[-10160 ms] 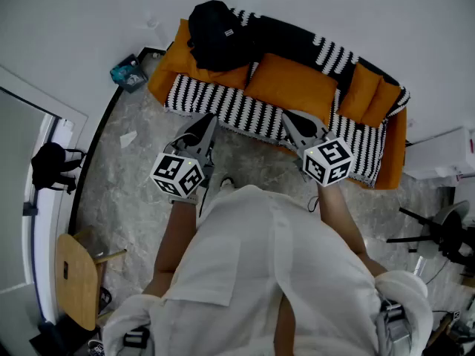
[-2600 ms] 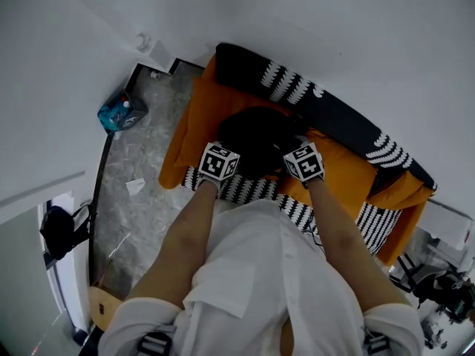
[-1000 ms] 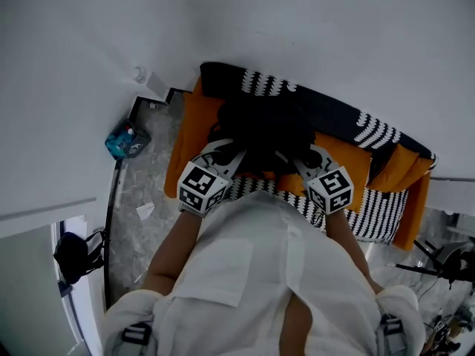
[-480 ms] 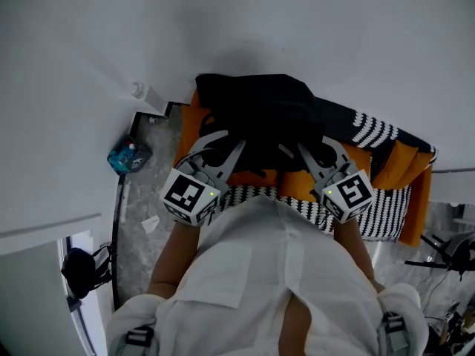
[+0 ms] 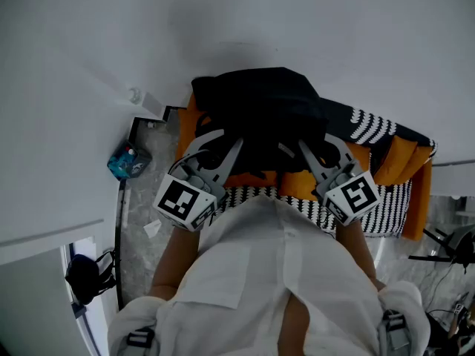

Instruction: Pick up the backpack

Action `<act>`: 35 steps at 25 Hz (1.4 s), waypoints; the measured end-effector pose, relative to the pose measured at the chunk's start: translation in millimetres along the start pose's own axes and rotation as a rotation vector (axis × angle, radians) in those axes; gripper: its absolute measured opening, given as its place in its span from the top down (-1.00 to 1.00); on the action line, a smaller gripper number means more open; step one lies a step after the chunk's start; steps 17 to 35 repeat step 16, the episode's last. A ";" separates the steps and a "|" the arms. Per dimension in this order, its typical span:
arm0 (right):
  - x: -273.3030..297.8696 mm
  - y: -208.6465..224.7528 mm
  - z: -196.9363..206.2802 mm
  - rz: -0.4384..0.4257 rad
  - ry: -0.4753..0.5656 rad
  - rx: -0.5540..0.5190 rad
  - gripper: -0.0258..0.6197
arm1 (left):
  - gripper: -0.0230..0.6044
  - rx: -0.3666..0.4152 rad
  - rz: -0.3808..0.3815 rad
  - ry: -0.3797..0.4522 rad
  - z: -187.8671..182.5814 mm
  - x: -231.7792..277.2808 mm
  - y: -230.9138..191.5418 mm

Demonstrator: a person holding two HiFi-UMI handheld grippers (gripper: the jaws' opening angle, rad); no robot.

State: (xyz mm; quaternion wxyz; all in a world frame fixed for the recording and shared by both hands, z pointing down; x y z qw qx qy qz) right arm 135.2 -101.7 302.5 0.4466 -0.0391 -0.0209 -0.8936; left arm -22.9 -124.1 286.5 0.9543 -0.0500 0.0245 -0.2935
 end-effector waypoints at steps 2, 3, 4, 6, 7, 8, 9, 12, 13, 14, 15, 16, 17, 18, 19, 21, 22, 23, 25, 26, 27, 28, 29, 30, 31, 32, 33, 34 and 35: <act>-0.6 0.0 -0.2 0.001 0.001 -0.001 0.82 | 0.78 -0.006 0.000 0.000 0.5 -0.2 0.7; -1.1 -0.2 -0.1 0.001 0.001 -0.001 0.82 | 0.78 -0.008 -0.001 0.000 0.8 -0.4 1.4; -1.7 -0.5 0.1 0.002 0.001 -0.001 0.82 | 0.78 -0.010 -0.001 0.000 1.3 -0.8 2.1; -2.6 -1.1 0.6 0.001 0.001 -0.005 0.82 | 0.78 -0.013 -0.001 0.000 2.3 -1.3 3.1; -2.8 -1.4 0.9 0.001 0.002 -0.006 0.82 | 0.78 -0.014 -0.001 0.000 2.8 -1.4 3.3; -3.0 -1.8 1.2 0.000 0.001 -0.007 0.82 | 0.78 -0.016 -0.001 0.000 3.1 -1.8 3.4; -3.4 -2.5 1.7 -0.001 -0.001 -0.008 0.82 | 0.78 -0.018 -0.002 0.000 3.4 -2.3 3.6; -5.2 -5.1 1.4 -0.002 -0.001 -0.009 0.82 | 0.78 -0.022 -0.003 -0.001 3.5 -4.6 5.5; -5.6 -5.6 1.0 -0.002 0.001 -0.010 0.82 | 0.78 -0.024 -0.004 -0.002 3.5 -5.1 6.1; -5.8 -5.9 0.7 -0.003 0.002 -0.010 0.82 | 0.78 -0.026 -0.004 -0.002 3.6 -5.5 6.4; -6.0 -6.2 0.5 -0.003 0.003 -0.011 0.82 | 0.78 -0.028 -0.005 -0.002 3.7 -5.9 6.6; -6.0 -6.4 0.2 -0.004 0.005 -0.011 0.82 | 0.78 -0.030 -0.006 -0.002 3.8 -6.2 6.7; -6.0 -6.4 0.2 -0.004 0.005 -0.011 0.82 | 0.78 -0.030 -0.006 -0.002 3.8 -6.2 6.7; -6.0 -6.4 0.2 -0.004 0.005 -0.011 0.82 | 0.78 -0.030 -0.006 -0.002 3.8 -6.2 6.7; -6.0 -6.4 0.2 -0.004 0.005 -0.011 0.82 | 0.78 -0.030 -0.006 -0.002 3.8 -6.2 6.7; -6.0 -6.4 0.2 -0.004 0.005 -0.011 0.82 | 0.78 -0.030 -0.006 -0.002 3.8 -6.2 6.7; -6.0 -6.4 0.2 -0.004 0.005 -0.011 0.82 | 0.78 -0.030 -0.006 -0.002 3.8 -6.2 6.7; -6.0 -6.4 0.2 -0.004 0.005 -0.011 0.82 | 0.78 -0.030 -0.006 -0.002 3.8 -6.2 6.7; -6.0 -6.4 0.2 -0.004 0.005 -0.011 0.82 | 0.78 -0.030 -0.006 -0.002 3.8 -6.2 6.7; -6.0 -6.4 0.2 -0.004 0.005 -0.011 0.82 | 0.78 -0.030 -0.006 -0.002 3.8 -6.2 6.7; -6.0 -6.4 0.2 -0.004 0.005 -0.011 0.82 | 0.78 -0.030 -0.006 -0.002 3.8 -6.2 6.7; -6.0 -6.4 0.2 -0.004 0.005 -0.011 0.82 | 0.78 -0.030 -0.006 -0.002 3.8 -6.2 6.7; -6.0 -6.4 0.2 -0.004 0.005 -0.011 0.82 | 0.78 -0.030 -0.006 -0.002 3.8 -6.2 6.7; -6.0 -6.4 0.2 -0.004 0.005 -0.011 0.82 | 0.78 -0.030 -0.006 -0.002 3.8 -6.2 6.7; -6.0 -6.4 0.2 -0.004 0.005 -0.011 0.82 | 0.78 -0.030 -0.006 -0.002 3.8 -6.2 6.7; -6.0 -6.4 0.2 -0.004 0.005 -0.011 0.82 | 0.78 -0.030 -0.006 -0.002 3.8 -6.2 6.7; -6.0 -6.4 0.2 -0.004 0.005 -0.011 0.82 | 0.78 -0.030 -0.006 -0.002 3.8 -6.2 6.7; -6.0 -6.4 0.2 -0.004 0.005 -0.011 0.82 | 0.78 -0.030 -0.006 -0.002 3.8 -6.2 6.7; -6.0 -6.4 0.2 -0.004 0.005 -0.011 0.82 | 0.78 -0.030 -0.006 -0.002 3.8 -6.2 6.7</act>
Point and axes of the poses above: the fingertips, and each gripper's own axes: x forward along the fingers, y to its right, z out of its underside, the point moved 3 cm from there along -x, backward along the fingers, and after that the axes turned 7 degrees about y, right-handed, at the moved point
